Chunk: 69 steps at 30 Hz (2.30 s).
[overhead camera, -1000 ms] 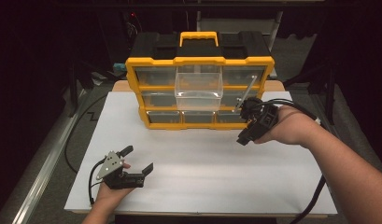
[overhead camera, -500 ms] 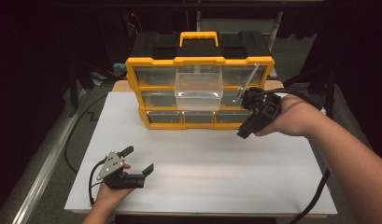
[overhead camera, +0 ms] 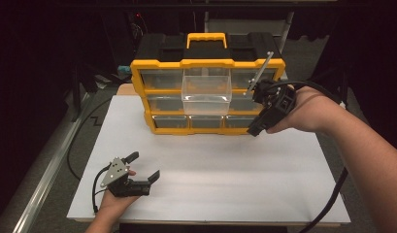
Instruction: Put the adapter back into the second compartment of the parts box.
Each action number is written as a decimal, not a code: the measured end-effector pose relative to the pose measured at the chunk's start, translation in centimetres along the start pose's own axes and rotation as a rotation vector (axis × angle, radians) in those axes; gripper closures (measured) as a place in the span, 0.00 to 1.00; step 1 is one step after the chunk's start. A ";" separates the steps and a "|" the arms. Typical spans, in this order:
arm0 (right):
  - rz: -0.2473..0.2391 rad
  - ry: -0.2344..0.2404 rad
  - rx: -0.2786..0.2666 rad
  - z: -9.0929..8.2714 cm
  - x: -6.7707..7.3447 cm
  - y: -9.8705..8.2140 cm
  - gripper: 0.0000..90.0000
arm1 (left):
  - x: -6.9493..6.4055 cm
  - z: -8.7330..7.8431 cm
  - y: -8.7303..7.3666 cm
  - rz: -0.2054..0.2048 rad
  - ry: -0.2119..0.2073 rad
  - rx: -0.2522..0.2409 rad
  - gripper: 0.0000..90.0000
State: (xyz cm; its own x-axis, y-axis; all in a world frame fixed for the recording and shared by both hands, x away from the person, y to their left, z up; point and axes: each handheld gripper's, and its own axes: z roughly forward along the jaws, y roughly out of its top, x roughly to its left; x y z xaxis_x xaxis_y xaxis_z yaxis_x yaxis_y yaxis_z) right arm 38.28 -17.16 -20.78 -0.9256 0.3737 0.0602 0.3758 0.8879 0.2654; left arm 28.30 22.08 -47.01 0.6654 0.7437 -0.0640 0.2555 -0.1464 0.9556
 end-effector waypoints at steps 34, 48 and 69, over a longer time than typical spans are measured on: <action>-0.022 -0.063 -0.035 -6.3 -0.2 3.6 0.86 | 0.0 -0.1 0.0 0.012 -0.004 -0.005 0.00; -0.039 -0.064 -0.045 -7.1 -0.8 6.7 0.86 | 0.0 -0.2 0.0 0.004 -0.008 -0.008 0.00; -0.066 -0.053 -0.042 -5.1 -2.2 10.8 0.86 | 0.0 -0.1 0.0 0.005 -0.012 -0.008 0.00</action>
State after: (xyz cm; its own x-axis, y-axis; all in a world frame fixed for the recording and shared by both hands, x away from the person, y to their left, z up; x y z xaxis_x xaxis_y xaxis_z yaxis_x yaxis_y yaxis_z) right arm 44.16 -9.76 -13.12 -0.9441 0.3296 -0.0093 0.3110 0.8993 0.3075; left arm 28.24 22.18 -46.94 0.6753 0.7349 -0.0623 0.2461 -0.1448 0.9584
